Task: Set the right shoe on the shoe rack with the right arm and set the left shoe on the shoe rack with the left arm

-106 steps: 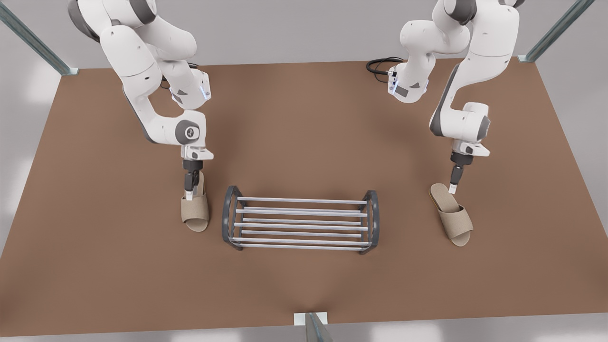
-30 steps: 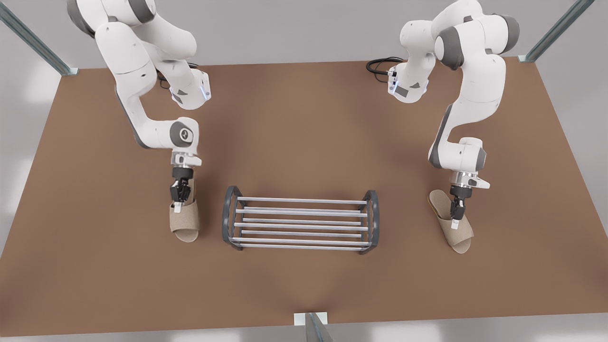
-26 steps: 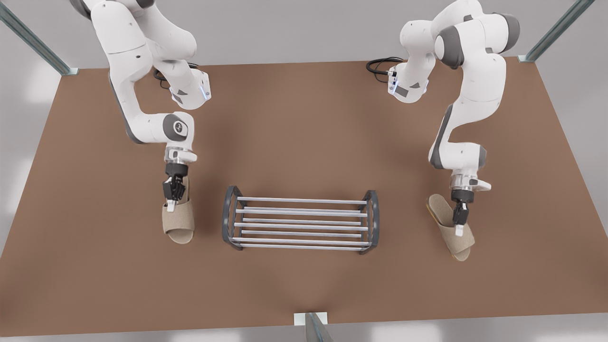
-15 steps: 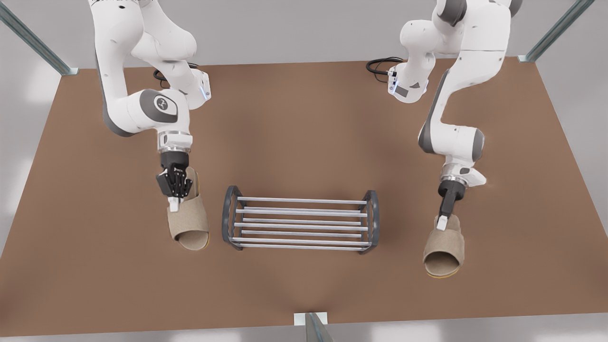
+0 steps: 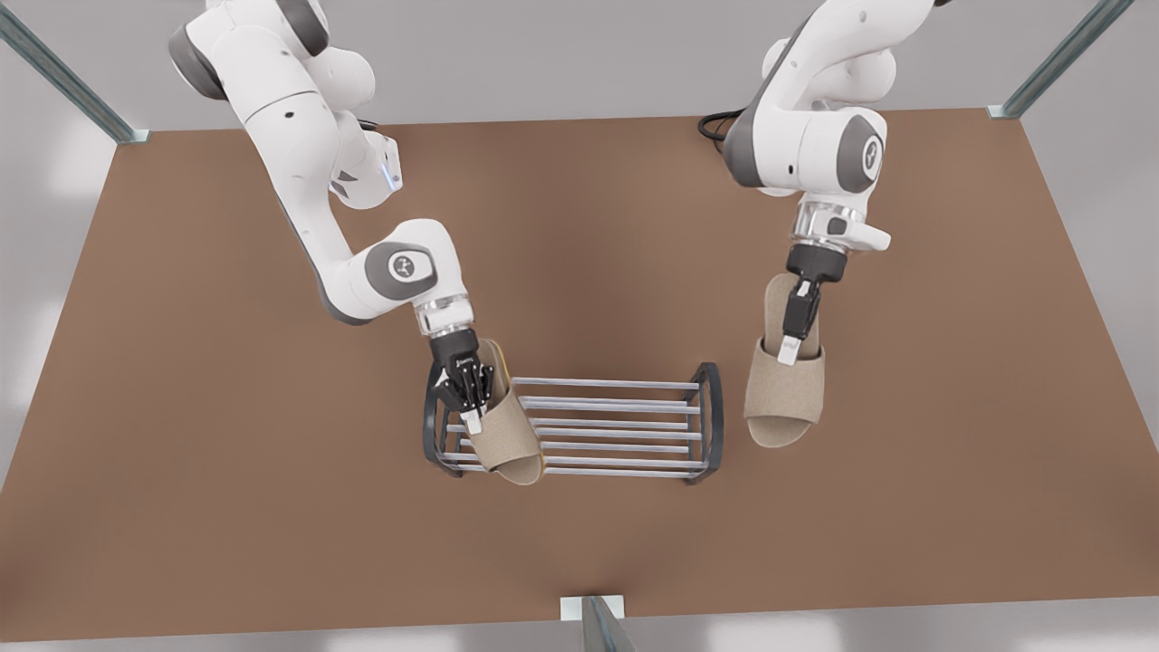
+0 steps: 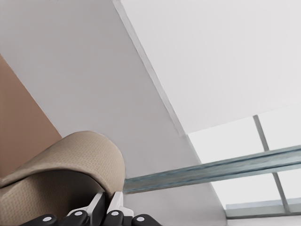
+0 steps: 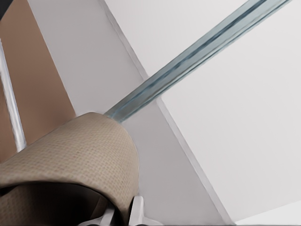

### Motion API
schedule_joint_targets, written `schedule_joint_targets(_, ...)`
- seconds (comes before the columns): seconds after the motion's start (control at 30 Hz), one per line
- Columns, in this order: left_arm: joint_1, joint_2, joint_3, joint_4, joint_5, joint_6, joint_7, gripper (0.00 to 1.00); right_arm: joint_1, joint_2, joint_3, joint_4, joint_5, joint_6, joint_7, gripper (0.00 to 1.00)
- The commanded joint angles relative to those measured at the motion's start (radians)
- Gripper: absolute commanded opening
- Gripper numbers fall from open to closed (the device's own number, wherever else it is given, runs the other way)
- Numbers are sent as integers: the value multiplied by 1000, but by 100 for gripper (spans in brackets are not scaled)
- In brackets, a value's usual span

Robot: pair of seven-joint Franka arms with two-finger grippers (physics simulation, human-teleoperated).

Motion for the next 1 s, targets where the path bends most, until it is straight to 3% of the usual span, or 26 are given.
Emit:
schedule_joint_targets(0.0, -5, 7, -15, 5, -3, 89, -165, 24, 2, 16, -10, 1, 7, -87, -25, 21)
schedule_joint_targets(0.17, -10, 82, -106, 81, -3, 86, -245, 24, 30, 44, -20, -2, 5, -136, -44, 21)
schedule_joint_targets(0.3, -17, 124, -124, 147, -5, 86, -257, 24, 51, 32, -36, -27, 5, -136, -45, 21)
schedule_joint_targets(0.47, -63, 300, -135, 310, -2, 83, -263, 25, 90, -19, -62, -116, 5, -136, -42, 21)
schedule_joint_targets(0.63, -94, 386, -133, 339, 12, 80, -260, 25, 97, -25, -62, -134, 5, -137, -42, 21)
schedule_joint_targets(0.67, -94, 426, -133, 382, 12, 80, -258, 25, 99, -23, -62, -134, 8, -137, -42, 31)
schedule_joint_targets(0.73, -94, 461, -132, 384, 13, 49, -257, 25, 99, -20, -62, -134, 10, -136, -40, 100)
schedule_joint_targets(0.87, -94, 521, -127, 423, 13, -7, -257, 26, 99, -19, -62, -131, 10, -134, -40, 100)
schedule_joint_targets(0.9, -94, 530, -126, 434, 18, -7, -257, 28, 99, -22, -62, -128, 10, -134, -40, 100)
schedule_joint_targets(0.93, -94, 532, -127, 434, 39, -7, -255, 78, 99, -22, -62, -128, 10, -134, -42, 100)
schedule_joint_targets(0.97, -97, 532, -127, 433, 59, -6, -255, 100, 99, -23, -62, -128, 10, -134, -42, 100)
